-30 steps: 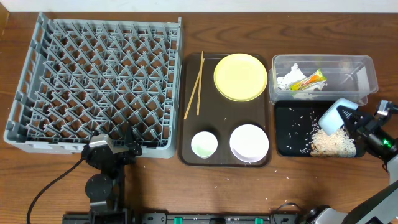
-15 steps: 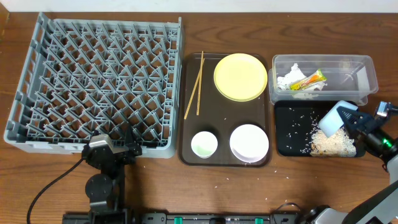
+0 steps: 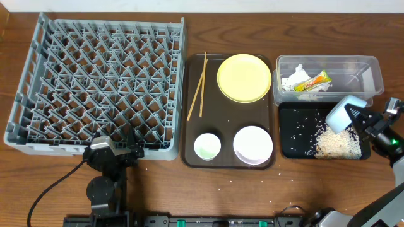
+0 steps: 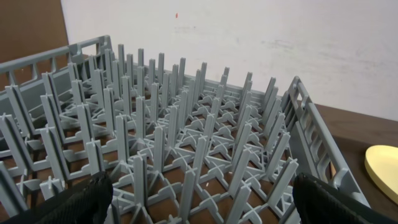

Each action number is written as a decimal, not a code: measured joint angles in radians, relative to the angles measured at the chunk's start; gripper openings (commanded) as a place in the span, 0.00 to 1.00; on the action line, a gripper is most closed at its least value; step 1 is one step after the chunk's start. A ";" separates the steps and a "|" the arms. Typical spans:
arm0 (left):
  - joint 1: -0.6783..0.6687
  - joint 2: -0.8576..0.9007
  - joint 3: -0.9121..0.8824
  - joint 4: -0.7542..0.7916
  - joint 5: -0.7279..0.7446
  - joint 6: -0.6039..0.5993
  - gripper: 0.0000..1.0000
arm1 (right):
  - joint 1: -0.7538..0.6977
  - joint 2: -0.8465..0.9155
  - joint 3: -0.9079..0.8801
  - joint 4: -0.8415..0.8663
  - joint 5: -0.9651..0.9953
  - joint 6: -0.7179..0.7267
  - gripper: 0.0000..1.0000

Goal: Sort waste into correct bins and load items into the dishwasher
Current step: 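Tip the blue bowl over the black tray to dump the rice, then carry the empty blue bowl back onto the brown tray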

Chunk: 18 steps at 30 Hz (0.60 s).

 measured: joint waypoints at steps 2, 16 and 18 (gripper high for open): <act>0.000 0.000 0.000 0.000 0.000 0.000 0.93 | 0.013 -0.005 0.000 0.034 -0.008 0.013 0.01; 0.000 0.000 0.000 0.000 0.000 0.002 0.93 | 0.542 -0.211 0.169 0.607 0.153 0.490 0.02; 0.000 0.000 0.000 0.000 0.000 0.002 0.93 | 0.613 -0.199 0.213 0.604 0.182 0.515 0.02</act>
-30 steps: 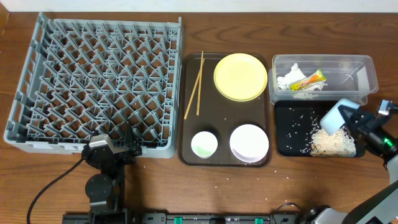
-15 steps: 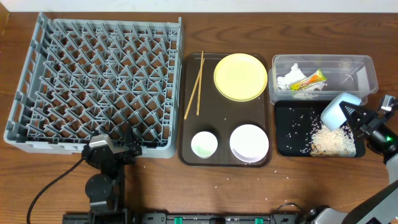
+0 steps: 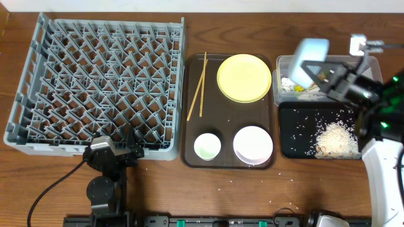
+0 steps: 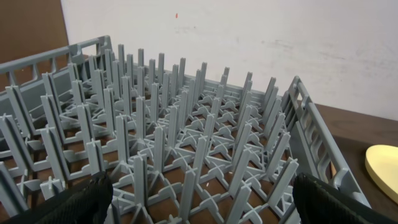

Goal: Sort waste into correct bins and load items into the dishwasher
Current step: 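Carry the empty blue bowl back onto the brown tray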

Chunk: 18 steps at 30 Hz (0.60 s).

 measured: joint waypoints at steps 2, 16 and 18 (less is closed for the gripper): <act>0.000 0.000 0.000 0.000 0.000 0.000 0.93 | 0.070 0.023 0.048 -0.014 0.031 0.013 0.02; 0.000 0.000 0.000 0.000 0.000 0.000 0.93 | 0.545 0.214 0.375 -0.824 0.682 -0.396 0.01; 0.000 0.000 0.000 0.000 0.000 0.000 0.93 | 0.605 0.229 0.415 -0.850 0.782 -0.459 0.01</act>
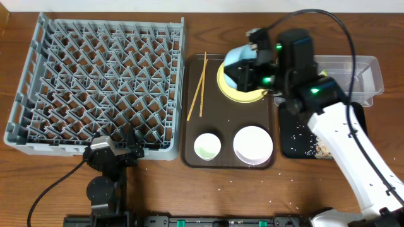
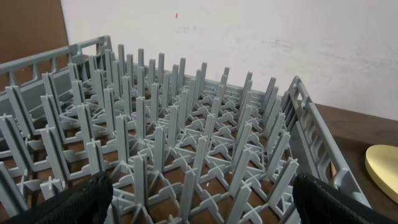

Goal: Sort waste into correct bins and load items into the dishwasher
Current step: 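Carry the empty blue bowl back onto the brown tray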

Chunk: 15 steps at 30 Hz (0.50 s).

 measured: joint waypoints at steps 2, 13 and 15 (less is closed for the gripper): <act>0.000 0.000 0.000 0.000 0.000 0.000 0.93 | 0.037 0.017 0.013 -0.008 0.063 -0.036 0.01; 0.000 0.000 0.000 0.000 0.000 0.000 0.93 | 0.219 0.309 0.018 -0.082 0.308 -0.154 0.01; 0.000 0.000 0.000 0.000 0.000 0.000 0.93 | 0.233 0.341 0.018 -0.098 0.320 -0.158 0.01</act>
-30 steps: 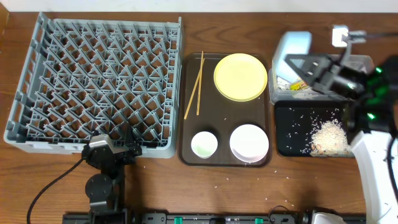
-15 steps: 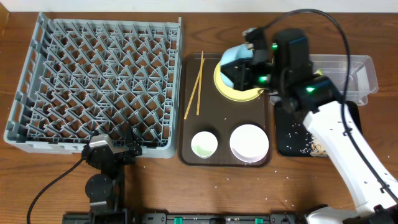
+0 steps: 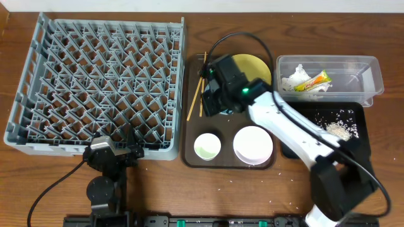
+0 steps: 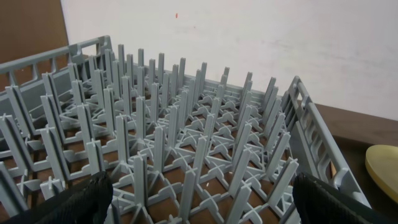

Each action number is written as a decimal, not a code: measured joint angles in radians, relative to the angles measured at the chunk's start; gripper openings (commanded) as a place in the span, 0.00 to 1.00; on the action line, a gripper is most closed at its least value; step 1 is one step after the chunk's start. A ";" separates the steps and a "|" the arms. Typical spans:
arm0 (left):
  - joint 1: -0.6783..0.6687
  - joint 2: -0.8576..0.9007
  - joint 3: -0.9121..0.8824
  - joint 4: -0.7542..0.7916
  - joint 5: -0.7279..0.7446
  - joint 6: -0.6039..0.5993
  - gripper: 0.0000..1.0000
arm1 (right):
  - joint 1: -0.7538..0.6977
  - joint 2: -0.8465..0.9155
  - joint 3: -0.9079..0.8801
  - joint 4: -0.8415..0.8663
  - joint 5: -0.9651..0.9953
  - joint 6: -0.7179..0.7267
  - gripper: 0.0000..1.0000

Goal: Sort waste into correct bins and load items into the dishwasher
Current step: 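Carry the empty blue bowl back onto the brown tray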

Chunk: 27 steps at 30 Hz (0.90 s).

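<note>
The grey dish rack (image 3: 101,82) fills the left of the table and holds nothing; it also fills the left wrist view (image 4: 186,137). My right gripper (image 3: 211,94) reaches over the left part of the brown tray (image 3: 187,154), beside the chopsticks (image 3: 193,104). Its fingers are hidden under the wrist, and no bowl shows in them. The arm covers part of the yellow plate (image 3: 260,68). A small white bowl (image 3: 207,145) and a white plate (image 3: 253,144) sit at the tray's front. My left gripper (image 4: 202,208) stands open at the rack's near edge, with nothing between its fingers.
A clear bin (image 3: 363,79) at the back right holds crumpled paper and a yellow wrapper (image 3: 314,81). In front of it a black tray (image 3: 356,142) carries spilled rice (image 3: 339,130). Rice grains lie scattered on the wooden table near the front edge.
My right arm has moved left, from above the yellow plate to over the chopsticks side of the brown tray. The light blue bowl it held no longer shows. The left arm has not moved.
My right gripper held a light blue bowl tilted over the rice on the black tray. Then the bowl was over the clear bin, then above the yellow plate. Now the arm is over the tray's left part near the rack. The left gripper stayed open at the rack.
</note>
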 measured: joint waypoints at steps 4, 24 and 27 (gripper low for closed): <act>0.000 0.000 0.000 0.000 0.000 0.000 0.93 | 0.029 0.057 0.000 -0.033 0.032 -0.006 0.01; 0.000 0.000 0.000 0.000 0.000 0.000 0.93 | 0.049 0.116 0.043 -0.175 0.068 0.008 0.52; 0.000 0.000 0.000 0.000 0.000 0.000 0.93 | 0.042 0.073 0.103 -0.247 0.068 0.008 0.56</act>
